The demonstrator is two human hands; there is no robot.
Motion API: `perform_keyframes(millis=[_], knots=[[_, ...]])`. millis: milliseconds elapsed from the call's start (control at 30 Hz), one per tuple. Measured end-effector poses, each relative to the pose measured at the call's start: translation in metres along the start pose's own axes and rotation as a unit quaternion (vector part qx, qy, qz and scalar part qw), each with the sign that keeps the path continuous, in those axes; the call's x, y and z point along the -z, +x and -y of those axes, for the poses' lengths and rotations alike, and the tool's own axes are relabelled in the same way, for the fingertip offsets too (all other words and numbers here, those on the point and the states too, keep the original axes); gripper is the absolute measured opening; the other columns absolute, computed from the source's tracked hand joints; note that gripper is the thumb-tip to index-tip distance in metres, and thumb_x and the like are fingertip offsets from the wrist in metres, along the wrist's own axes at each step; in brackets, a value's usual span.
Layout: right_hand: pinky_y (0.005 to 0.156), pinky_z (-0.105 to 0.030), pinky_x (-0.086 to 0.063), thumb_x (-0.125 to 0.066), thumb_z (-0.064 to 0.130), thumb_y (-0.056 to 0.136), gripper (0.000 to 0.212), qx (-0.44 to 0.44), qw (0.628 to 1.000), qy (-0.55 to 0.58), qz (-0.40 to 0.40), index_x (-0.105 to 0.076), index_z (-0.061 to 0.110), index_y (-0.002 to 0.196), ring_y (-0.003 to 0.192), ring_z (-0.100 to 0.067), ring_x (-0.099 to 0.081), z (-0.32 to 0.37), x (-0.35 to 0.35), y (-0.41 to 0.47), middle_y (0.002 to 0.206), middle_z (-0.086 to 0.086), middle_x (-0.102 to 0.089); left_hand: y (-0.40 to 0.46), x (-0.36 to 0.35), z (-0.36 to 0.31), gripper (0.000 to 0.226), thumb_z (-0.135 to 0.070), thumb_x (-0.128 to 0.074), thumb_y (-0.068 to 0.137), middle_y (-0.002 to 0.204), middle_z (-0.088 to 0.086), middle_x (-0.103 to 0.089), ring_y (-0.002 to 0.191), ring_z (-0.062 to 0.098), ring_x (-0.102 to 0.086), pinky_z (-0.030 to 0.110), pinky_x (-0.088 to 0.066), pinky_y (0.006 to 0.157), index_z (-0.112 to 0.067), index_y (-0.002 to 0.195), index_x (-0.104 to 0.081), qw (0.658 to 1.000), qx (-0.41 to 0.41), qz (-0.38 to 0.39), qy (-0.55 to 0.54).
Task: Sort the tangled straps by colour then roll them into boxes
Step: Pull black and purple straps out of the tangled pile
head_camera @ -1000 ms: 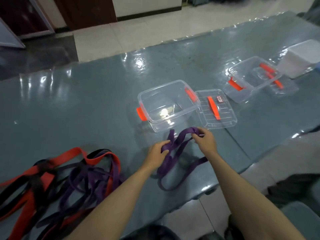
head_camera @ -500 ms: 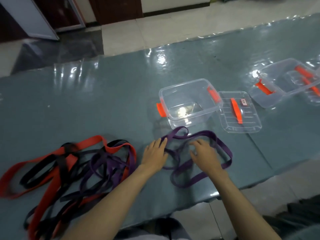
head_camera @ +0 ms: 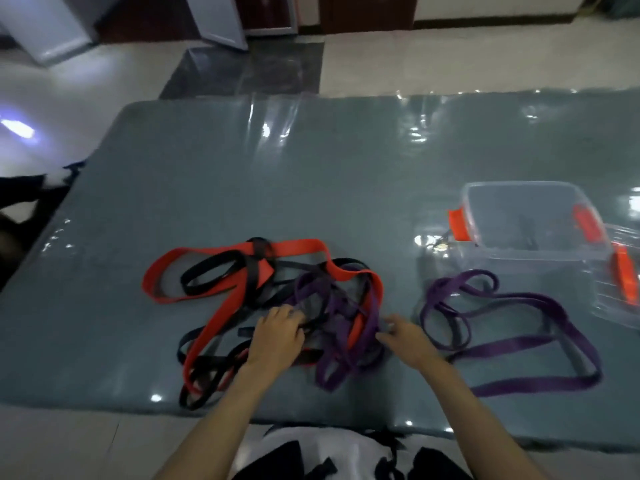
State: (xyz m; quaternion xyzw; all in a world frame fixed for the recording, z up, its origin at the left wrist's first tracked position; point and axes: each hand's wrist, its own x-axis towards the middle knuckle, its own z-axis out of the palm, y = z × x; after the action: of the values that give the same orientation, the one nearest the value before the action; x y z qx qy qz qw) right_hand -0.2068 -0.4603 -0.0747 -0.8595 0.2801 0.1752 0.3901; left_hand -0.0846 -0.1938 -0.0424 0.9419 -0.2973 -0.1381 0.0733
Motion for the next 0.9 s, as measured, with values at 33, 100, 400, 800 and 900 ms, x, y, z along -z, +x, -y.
perform_keyframes(millis=[33,100,400,800,900], knots=[[0.086,-0.033,-0.047,-0.076,0.030,0.093,0.041,-0.012,1.000,0.008,0.013,-0.065,0.008,0.125,0.109,-0.030,-0.069,0.002,-0.009,0.002,0.113,-0.013,-0.074,-0.006,-0.001,0.017,0.028,-0.025,-0.060,0.097,0.126,0.000,-0.061,0.120,0.025,-0.057,0.043,-0.051,0.093,-0.021,0.124,-0.068,1.000,0.017,-0.004,-0.012],[0.083,-0.033,-0.048,-0.077,0.037,0.091,0.041,-0.037,0.999,0.016,0.008,-0.066,0.009,0.119,0.106,-0.030,-0.069,0.005,-0.023,0.003,0.109,-0.011,-0.073,-0.018,-0.003,0.048,0.026,-0.022,-0.061,0.098,0.125,0.000,-0.061,0.120,0.025,-0.057,0.042,-0.051,0.092,-0.020,0.123,-0.068,0.998,0.045,-0.016,-0.048],[0.073,-0.054,-0.060,-0.079,0.065,0.077,0.048,-0.101,0.981,0.117,-0.116,-0.064,0.022,0.092,0.075,-0.031,-0.072,-0.011,-0.062,-0.001,0.079,-0.004,-0.073,-0.056,-0.011,0.132,0.047,-0.009,-0.078,0.081,0.151,0.010,-0.046,0.135,0.034,-0.046,0.055,-0.047,0.107,-0.022,0.125,-0.067,0.981,0.114,-0.080,-0.138],[0.058,-0.009,-0.047,-0.073,0.022,0.096,0.009,-0.045,0.937,0.170,-0.301,-0.075,0.015,0.090,0.060,0.008,-0.064,0.097,-0.028,-0.048,0.064,0.011,-0.070,-0.033,0.017,0.232,0.076,0.019,-0.048,0.087,0.143,0.000,-0.062,0.130,0.019,-0.059,0.034,-0.048,0.110,-0.024,0.149,-0.054,0.943,0.077,-0.111,-0.305],[0.055,-0.021,-0.057,-0.070,0.018,0.098,0.013,-0.020,0.904,0.288,-0.316,-0.066,0.017,0.110,0.054,0.000,-0.064,0.120,-0.021,-0.048,0.065,0.009,-0.070,-0.026,0.045,0.235,0.058,0.015,-0.055,0.093,0.134,-0.004,-0.066,0.118,0.006,-0.062,0.014,-0.046,0.102,-0.019,0.138,-0.063,0.895,0.096,-0.180,-0.397]])
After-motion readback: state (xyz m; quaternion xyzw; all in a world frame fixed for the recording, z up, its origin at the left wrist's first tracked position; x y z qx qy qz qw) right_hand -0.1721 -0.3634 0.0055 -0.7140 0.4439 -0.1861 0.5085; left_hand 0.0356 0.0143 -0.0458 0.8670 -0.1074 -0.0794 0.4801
